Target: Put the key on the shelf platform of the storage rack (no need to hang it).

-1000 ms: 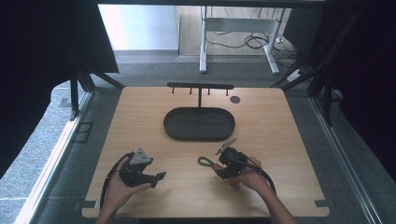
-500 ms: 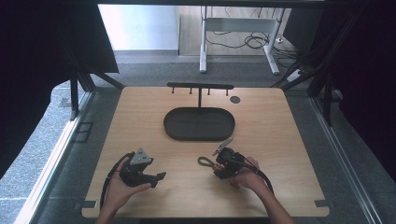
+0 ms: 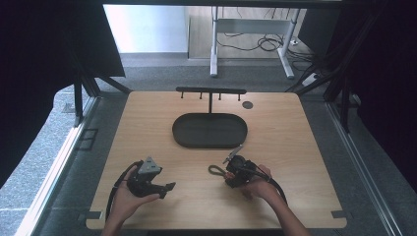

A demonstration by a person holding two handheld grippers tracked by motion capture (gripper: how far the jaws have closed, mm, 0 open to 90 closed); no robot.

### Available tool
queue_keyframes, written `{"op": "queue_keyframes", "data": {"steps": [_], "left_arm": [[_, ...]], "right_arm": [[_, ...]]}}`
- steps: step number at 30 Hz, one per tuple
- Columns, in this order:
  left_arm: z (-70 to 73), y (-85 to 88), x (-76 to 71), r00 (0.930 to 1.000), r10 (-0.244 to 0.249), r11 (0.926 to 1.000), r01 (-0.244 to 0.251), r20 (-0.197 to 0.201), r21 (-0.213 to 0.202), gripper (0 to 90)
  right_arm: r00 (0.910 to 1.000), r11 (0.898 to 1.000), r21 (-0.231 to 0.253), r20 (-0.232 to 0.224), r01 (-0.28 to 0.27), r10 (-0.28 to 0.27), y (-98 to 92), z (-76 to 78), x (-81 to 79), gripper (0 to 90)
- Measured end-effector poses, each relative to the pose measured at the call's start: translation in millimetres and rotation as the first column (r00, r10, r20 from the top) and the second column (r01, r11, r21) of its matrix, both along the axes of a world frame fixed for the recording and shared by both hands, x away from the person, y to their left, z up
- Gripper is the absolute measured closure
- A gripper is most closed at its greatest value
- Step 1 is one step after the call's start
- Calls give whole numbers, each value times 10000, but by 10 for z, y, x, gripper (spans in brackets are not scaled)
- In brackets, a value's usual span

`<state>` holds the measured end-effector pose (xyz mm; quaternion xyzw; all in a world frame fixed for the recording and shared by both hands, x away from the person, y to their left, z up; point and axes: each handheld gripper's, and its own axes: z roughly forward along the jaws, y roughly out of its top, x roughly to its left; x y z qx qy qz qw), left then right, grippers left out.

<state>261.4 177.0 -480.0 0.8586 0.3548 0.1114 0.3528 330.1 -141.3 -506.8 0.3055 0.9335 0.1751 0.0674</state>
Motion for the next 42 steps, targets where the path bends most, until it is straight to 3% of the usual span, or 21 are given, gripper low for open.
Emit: {"op": "queue_keyframes", "data": {"steps": [6,12,21,24,37,42], "left_arm": [[5,14,-1,10000,73,10000,-73,-6,-25,263],[1,7,2,10000,4,10000,-4,3,7,263],[-9,3,5,10000,34,10000,-34,-58,13,263],[-43,-26,11,9997,-103,9998,107,-241,161,261],[-53,-43,17,9995,-191,9996,197,-243,224,255],[-94,-89,18,9979,-398,9981,421,-503,448,244]], "right_arm": [[10000,10000,49,-56,-39,39,15,-1,20,558],[9999,9999,124,-167,12,-9,5,5,29,650],[10000,9999,127,-10,7,-7,-5,5,22,656],[10000,9999,116,73,-16,16,-7,5,17,658],[9995,9996,286,317,-69,60,-29,63,-20,659],[9991,9992,401,420,-89,72,-34,94,-45,659]]}}
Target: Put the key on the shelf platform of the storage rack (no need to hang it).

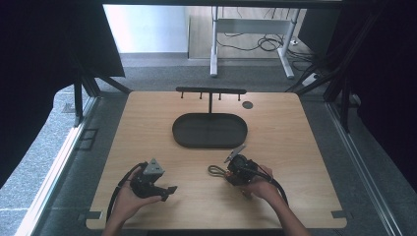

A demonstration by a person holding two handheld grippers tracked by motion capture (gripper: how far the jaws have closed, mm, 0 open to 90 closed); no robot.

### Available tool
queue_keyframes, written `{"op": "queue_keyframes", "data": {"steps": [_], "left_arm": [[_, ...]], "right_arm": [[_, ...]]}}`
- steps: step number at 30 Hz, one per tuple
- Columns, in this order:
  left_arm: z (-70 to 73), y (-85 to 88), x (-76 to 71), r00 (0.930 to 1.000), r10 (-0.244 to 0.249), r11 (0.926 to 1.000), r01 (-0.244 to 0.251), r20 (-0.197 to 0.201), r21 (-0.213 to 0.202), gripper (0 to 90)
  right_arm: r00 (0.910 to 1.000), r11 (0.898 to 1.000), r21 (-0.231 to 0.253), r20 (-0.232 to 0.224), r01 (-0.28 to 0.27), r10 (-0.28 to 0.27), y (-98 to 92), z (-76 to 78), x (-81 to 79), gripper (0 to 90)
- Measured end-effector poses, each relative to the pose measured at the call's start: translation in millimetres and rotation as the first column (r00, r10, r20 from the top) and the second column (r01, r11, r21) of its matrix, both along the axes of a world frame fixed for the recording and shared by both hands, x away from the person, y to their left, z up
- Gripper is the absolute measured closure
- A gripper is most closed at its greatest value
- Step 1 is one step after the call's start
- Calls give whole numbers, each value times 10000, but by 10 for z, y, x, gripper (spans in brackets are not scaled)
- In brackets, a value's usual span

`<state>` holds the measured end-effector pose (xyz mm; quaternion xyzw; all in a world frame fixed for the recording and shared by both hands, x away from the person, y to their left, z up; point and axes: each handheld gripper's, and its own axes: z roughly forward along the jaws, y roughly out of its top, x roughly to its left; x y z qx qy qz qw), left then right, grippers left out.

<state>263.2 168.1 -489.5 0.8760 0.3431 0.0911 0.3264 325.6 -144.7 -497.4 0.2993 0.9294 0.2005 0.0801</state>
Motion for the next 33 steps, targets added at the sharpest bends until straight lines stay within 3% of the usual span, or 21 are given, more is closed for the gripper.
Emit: {"op": "queue_keyframes", "data": {"steps": [21,33], "left_arm": [[-7,-26,-2,10000,-89,9999,89,6,48,243],[-55,-72,7,9993,-275,9992,282,-242,269,234]], "right_arm": [[9995,9996,271,303,20,-28,-52,139,-52,659],[9989,9992,387,472,25,-43,-101,202,-68,659]]}}
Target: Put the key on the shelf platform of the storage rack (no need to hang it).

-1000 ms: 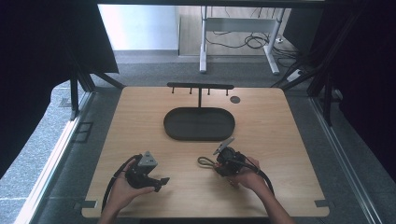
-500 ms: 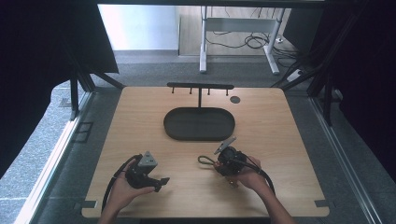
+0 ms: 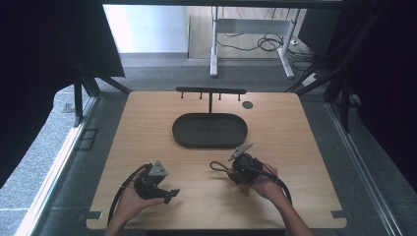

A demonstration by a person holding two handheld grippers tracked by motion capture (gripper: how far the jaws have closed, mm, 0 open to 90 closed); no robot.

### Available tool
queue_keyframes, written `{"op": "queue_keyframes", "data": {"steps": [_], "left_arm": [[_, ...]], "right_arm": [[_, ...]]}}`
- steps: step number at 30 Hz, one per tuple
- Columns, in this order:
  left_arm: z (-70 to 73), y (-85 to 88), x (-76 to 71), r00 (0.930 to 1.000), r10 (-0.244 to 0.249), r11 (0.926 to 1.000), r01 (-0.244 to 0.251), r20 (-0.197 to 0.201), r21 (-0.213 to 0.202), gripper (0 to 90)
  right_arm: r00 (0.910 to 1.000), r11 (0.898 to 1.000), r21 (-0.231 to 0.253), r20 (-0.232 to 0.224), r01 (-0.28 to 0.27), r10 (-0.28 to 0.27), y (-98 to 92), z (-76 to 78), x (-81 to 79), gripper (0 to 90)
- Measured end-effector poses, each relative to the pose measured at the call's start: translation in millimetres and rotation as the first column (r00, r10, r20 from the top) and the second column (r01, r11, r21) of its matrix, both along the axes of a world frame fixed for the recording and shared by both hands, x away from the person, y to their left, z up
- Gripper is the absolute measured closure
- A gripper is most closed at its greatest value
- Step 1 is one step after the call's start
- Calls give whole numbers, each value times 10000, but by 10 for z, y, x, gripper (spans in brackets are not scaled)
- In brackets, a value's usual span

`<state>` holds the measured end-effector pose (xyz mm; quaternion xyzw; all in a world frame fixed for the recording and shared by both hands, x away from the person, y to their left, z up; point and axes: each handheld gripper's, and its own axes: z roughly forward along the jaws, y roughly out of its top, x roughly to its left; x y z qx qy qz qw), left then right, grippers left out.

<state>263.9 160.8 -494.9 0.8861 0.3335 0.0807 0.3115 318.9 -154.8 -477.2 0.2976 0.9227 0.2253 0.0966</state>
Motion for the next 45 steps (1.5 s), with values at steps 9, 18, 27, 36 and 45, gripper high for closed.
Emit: {"op": "queue_keyframes", "data": {"steps": [9,18,27,36,45], "left_arm": [[-10,-6,5,10000,68,10000,-68,-63,49,232],[-28,-14,13,9998,148,9999,-148,-130,32,231],[-33,-17,16,9998,129,9999,-128,-143,59,231],[-54,-31,23,9997,48,9999,-44,-253,149,231],[-54,-26,28,9996,23,9999,-19,-298,141,232]], "right_arm": [[9999,10000,18,82,73,-73,-24,29,-8,659],[9997,9998,151,196,128,-131,-45,77,-7,659],[9995,9997,151,253,186,-190,-85,113,-5,659],[9991,9995,184,325,257,-263,-107,129,-9,659],[9990,9996,128,361,247,-251,-113,159,8,659]]}}
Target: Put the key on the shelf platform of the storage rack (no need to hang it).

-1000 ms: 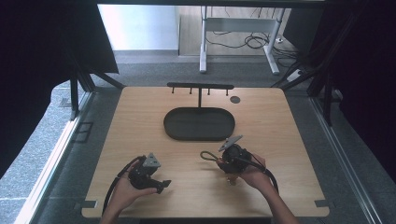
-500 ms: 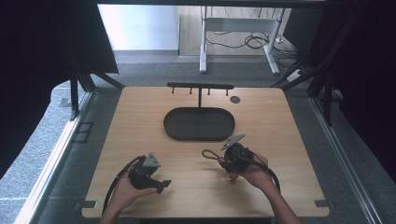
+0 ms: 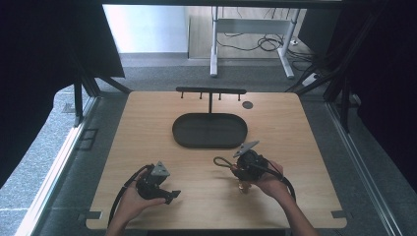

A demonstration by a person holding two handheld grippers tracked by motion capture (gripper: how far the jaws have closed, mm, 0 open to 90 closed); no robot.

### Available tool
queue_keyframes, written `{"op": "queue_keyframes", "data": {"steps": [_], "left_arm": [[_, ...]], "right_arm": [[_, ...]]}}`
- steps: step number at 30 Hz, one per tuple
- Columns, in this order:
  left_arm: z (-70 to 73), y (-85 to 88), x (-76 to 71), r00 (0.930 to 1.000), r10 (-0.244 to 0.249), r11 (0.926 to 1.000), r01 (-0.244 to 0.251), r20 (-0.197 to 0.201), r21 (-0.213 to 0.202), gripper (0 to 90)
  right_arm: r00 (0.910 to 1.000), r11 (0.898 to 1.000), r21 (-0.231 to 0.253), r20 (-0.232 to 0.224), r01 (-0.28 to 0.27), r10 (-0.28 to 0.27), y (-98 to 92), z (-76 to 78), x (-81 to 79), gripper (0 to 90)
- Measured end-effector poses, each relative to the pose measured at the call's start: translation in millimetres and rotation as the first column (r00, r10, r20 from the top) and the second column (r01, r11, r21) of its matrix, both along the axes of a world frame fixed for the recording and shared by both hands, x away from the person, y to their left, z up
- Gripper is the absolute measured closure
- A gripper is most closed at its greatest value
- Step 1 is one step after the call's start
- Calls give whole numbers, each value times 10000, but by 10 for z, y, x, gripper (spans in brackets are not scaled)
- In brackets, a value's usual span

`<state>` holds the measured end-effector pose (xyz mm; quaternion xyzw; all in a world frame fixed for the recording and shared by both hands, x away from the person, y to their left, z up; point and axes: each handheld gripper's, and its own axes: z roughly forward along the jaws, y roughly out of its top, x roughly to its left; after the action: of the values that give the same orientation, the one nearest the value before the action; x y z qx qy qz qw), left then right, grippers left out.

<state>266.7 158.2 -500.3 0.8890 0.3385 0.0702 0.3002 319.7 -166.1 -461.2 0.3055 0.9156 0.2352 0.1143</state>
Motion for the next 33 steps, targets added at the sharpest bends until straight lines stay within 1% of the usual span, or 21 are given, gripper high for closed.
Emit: {"op": "queue_keyframes", "data": {"steps": [8,21,33], "left_arm": [[0,1,-3,10000,7,10000,-7,-24,-30,231],[2,3,-1,10000,-26,10000,26,7,-9,230],[1,4,-4,10000,-10,10000,10,-28,-25,230]], "right_arm": [[9999,10000,-13,63,78,-78,-15,39,28,661],[9998,9999,6,169,108,-108,-41,154,45,663],[9996,9999,-60,251,135,-133,-54,245,117,664]]}}
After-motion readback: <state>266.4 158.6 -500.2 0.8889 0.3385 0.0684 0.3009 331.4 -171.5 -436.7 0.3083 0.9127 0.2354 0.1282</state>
